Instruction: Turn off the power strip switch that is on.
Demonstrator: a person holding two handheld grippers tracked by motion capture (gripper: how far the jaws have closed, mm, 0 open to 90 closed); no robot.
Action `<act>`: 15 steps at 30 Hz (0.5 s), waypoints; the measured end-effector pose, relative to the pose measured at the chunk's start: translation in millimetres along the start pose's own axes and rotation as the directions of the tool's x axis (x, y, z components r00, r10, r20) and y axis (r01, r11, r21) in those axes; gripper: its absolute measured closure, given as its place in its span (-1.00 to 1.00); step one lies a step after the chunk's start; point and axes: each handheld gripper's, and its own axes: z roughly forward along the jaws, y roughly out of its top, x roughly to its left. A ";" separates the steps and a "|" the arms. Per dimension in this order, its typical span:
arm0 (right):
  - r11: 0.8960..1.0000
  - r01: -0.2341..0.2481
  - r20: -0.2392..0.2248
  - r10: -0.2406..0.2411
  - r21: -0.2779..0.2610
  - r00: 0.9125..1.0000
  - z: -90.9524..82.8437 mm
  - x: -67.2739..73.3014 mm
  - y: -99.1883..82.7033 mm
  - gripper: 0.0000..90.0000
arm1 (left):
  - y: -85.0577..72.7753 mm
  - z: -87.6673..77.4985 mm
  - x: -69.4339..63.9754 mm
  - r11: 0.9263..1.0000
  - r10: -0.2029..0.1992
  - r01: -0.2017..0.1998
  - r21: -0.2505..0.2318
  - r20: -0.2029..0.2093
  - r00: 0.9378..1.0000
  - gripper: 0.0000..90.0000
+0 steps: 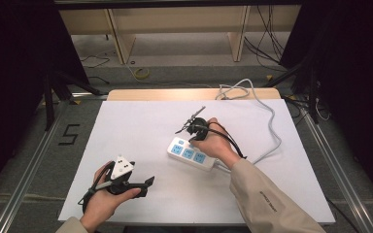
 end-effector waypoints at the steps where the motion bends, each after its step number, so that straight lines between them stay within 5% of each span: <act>1: 1.000 0.000 -0.003 0.000 0.003 1.000 1.0 0.2 0.1 1.00 | 0.0 0.0 0.2 1.000 -0.001 0.001 0.000 0.000 1.000 -0.67; 15: 0.999 -0.002 -0.011 0.002 0.036 1.000 5.2 -0.2 3.6 1.00 | 0.1 0.1 -0.2 1.000 0.002 -0.002 0.001 0.002 1.000 -0.67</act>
